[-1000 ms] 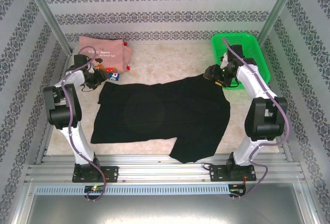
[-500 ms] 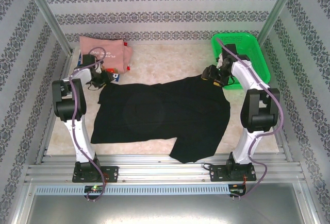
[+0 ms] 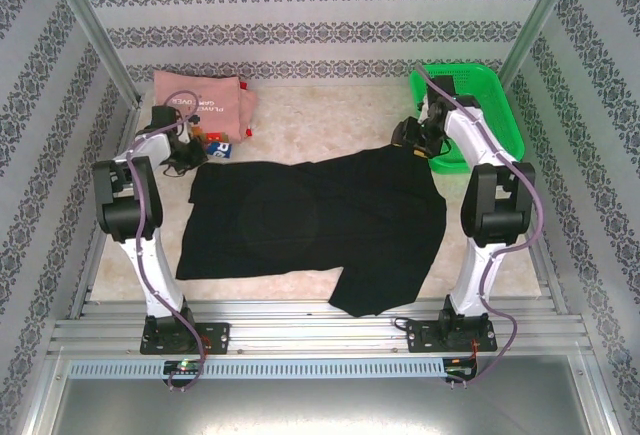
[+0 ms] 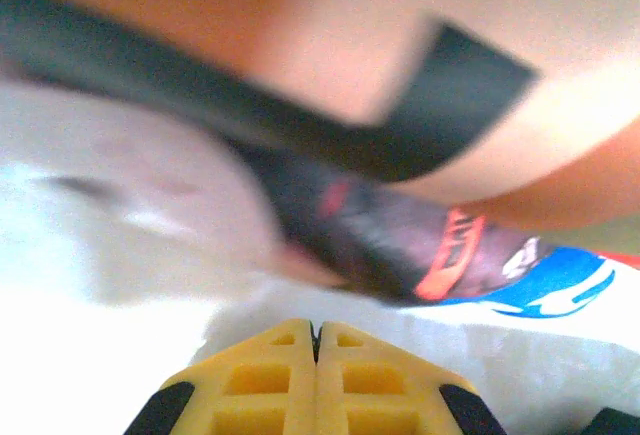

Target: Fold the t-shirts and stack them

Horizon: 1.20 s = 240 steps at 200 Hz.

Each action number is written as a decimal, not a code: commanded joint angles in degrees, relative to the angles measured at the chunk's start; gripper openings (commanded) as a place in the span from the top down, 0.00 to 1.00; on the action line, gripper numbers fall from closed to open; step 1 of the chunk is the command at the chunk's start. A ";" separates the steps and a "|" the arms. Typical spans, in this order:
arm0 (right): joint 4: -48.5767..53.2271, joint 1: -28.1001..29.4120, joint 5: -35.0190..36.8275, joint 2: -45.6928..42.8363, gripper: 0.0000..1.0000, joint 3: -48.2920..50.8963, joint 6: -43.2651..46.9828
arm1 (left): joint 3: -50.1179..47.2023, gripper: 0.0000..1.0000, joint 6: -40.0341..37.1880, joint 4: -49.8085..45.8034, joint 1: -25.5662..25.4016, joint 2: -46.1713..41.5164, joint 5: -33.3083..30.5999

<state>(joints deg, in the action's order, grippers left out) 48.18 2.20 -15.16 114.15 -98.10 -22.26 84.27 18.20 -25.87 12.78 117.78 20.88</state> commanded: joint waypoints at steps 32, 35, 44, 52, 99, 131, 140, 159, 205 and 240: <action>5.02 3.58 6.96 7.10 0.40 -8.76 1.21 | -2.86 1.00 0.91 -2.40 3.84 -4.91 -4.00; 5.35 3.72 7.29 7.59 0.40 -9.37 1.25 | -3.00 1.00 0.96 -2.49 3.91 -4.99 -4.35; 6.30 4.22 8.45 8.87 0.40 -11.28 1.50 | -3.52 1.00 0.98 -2.45 4.14 -5.07 -4.46; 7.01 4.68 9.07 10.13 0.40 -12.86 1.69 | -3.67 1.00 0.82 -2.45 4.19 -4.97 -4.69; 8.88 5.60 11.49 15.23 0.40 -19.17 1.51 | -2.88 1.00 0.26 -3.59 4.28 -2.70 -4.97; 13.14 6.06 15.73 19.42 0.41 -26.41 2.39 | -3.28 1.00 -0.24 -3.89 4.45 -3.29 -5.33; 14.59 6.62 17.02 20.87 0.42 -28.74 3.06 | -3.50 1.00 -0.37 -3.92 4.45 -3.64 -5.14; 19.13 8.00 20.86 24.12 0.42 -33.49 4.15 | -4.09 1.00 -0.44 -3.67 4.54 -4.37 -4.88; 17.54 11.02 22.71 19.99 0.46 -25.45 3.07 | -5.90 1.00 -0.46 -4.35 5.96 -5.83 -5.75; 10.81 12.83 19.42 10.46 0.48 -9.55 0.48 | -7.14 1.00 -0.53 -4.33 7.59 -7.02 -5.32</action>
<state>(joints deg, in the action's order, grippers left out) 61.91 14.22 5.13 131.81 -114.69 -19.53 77.97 18.39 -28.12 18.63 113.49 16.38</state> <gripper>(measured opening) 0.533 0.050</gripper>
